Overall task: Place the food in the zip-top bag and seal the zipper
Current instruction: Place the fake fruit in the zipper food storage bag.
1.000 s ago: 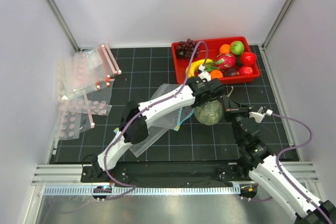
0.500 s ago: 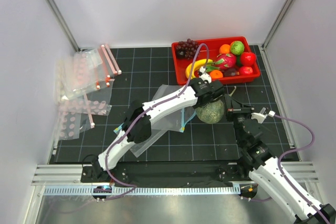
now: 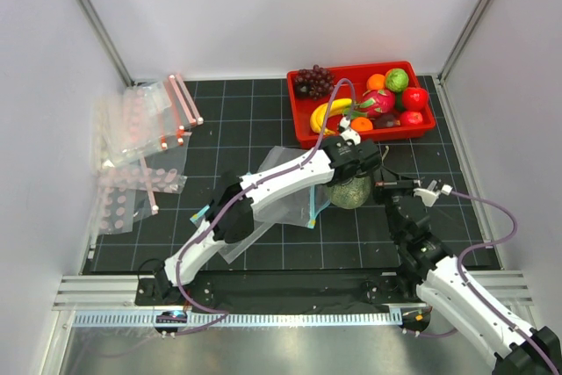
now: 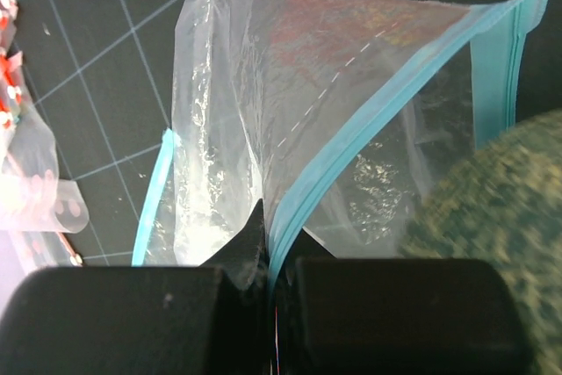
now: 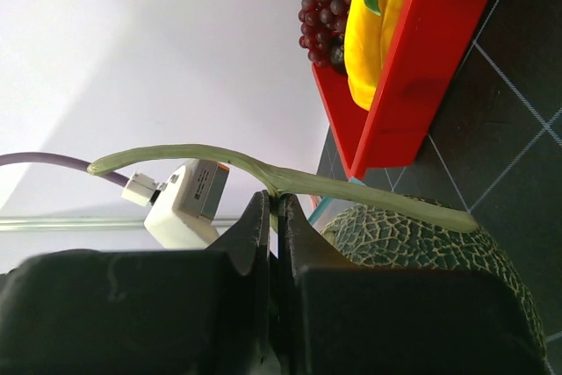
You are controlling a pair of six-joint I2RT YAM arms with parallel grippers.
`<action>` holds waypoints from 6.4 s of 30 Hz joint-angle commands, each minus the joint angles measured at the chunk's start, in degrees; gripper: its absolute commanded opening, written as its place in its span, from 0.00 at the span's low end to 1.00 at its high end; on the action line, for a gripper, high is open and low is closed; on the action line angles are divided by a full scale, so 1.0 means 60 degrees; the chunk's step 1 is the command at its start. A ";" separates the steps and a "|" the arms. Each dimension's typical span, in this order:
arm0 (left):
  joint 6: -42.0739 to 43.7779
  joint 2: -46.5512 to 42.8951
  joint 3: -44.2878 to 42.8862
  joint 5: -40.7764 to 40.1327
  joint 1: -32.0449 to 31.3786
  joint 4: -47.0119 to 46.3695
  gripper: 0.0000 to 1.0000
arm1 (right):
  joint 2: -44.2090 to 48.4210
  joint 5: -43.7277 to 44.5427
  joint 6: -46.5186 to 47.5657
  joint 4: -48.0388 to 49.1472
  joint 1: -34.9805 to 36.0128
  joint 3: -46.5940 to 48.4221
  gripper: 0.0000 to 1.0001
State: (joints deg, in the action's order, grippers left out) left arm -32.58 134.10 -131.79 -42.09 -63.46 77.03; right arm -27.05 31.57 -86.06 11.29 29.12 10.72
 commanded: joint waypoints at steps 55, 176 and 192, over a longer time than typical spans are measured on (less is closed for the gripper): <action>0.0625 -0.0319 0.0797 0.1155 -0.0351 -0.2393 0.00 | -0.3533 0.0392 -0.1096 0.1546 0.0595 -0.0117 0.01; 0.0346 -0.0393 0.1559 0.0950 -0.0468 -0.2102 0.00 | 0.1228 -0.5493 0.4222 -0.5856 0.1693 -0.0188 0.24; 0.0230 -0.0583 0.1588 0.0803 -0.0673 -0.1882 0.01 | 0.0408 -0.4647 0.5012 -0.4637 0.1972 0.0498 0.30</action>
State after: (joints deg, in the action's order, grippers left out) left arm -29.80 133.58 -122.41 -38.02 -65.76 64.99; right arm -22.90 0.08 -58.28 -24.38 40.84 9.85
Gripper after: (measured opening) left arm 0.011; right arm 0.301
